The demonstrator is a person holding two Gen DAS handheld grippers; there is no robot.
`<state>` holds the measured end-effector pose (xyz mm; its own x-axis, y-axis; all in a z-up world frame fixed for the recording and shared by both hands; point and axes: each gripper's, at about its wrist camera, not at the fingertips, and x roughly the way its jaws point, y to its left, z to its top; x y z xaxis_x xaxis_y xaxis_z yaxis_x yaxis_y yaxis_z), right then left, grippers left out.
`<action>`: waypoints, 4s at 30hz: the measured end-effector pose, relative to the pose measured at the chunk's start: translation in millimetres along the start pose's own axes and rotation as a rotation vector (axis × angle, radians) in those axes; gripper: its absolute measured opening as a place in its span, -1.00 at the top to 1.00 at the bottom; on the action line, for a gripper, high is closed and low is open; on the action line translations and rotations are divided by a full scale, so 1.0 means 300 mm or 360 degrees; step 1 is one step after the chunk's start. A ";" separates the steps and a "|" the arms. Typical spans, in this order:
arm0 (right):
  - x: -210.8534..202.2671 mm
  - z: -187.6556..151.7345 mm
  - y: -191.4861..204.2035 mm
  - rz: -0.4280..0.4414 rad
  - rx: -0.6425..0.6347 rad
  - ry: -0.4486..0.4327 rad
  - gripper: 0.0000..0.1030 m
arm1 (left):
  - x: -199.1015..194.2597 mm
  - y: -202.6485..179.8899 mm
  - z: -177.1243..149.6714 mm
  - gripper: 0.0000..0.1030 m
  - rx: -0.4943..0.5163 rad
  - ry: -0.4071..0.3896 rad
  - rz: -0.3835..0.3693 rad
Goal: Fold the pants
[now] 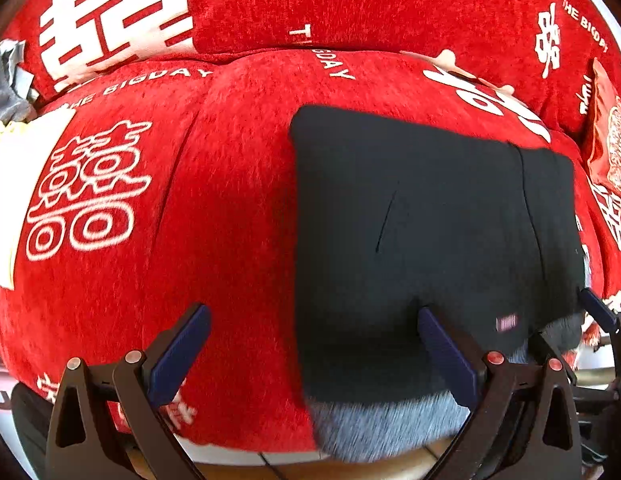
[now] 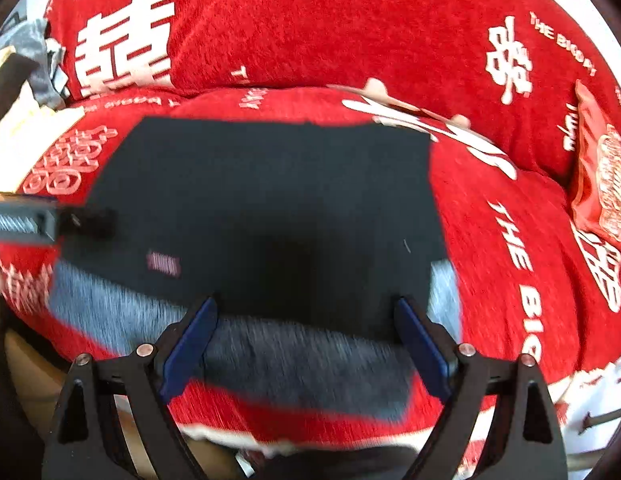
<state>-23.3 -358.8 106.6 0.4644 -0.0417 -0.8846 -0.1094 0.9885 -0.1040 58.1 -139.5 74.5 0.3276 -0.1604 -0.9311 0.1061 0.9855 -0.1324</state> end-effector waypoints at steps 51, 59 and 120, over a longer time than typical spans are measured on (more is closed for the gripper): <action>-0.023 0.189 -0.077 0.0042 0.0230 -0.0099 -0.98 | -0.095 0.085 0.003 -1.00 -0.0050 -0.0112 0.0031; 0.047 0.052 0.008 0.0104 0.0078 0.0021 -0.98 | -0.004 0.063 -0.035 -1.00 0.0011 -0.0009 0.0128; 0.190 0.321 0.394 0.0778 0.0206 0.0115 -0.07 | -0.119 0.474 0.153 0.10 -0.0153 0.0057 -0.0198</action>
<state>74.9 -230.4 87.5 0.3234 0.4250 -0.8455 -0.1868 0.9046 0.3832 104.5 3.8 104.6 0.2840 -0.2809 -0.9168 0.0526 0.9592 -0.2777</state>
